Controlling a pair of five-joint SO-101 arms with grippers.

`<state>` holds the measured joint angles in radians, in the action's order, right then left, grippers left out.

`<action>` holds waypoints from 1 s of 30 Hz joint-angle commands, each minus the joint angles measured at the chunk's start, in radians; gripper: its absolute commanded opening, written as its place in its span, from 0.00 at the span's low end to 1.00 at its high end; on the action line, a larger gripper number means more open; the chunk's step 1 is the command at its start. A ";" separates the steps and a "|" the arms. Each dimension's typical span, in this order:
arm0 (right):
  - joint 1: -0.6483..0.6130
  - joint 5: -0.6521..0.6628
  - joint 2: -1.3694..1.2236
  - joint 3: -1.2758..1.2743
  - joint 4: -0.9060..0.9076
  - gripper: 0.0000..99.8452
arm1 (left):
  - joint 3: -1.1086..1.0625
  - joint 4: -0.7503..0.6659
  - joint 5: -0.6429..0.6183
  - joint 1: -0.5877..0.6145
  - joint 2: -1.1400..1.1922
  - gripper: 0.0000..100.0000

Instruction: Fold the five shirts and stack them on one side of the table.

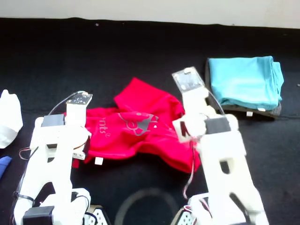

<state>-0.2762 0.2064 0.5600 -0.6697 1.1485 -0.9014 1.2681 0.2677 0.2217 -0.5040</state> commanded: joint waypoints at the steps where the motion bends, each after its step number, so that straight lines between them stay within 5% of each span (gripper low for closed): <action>1: 0.001 -0.069 -0.183 0.042 -0.099 0.18 | 0.005 -0.005 0.009 -0.007 -0.012 0.01; 12: -0.001 -0.103 -0.664 0.317 -0.107 0.24 | 0.005 -0.005 0.009 -0.007 -0.012 0.01; 19: -0.001 -0.100 -0.789 0.469 -0.111 0.00 | 0.007 -0.006 0.009 -0.007 -0.012 0.01; 30: 0.090 0.040 -0.840 0.908 -0.150 0.01 | 0.153 -0.077 0.008 -0.007 -0.012 0.01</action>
<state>-0.2286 0.2186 -0.2839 0.0621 1.0119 -0.8569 1.2022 0.2677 0.2217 -0.5040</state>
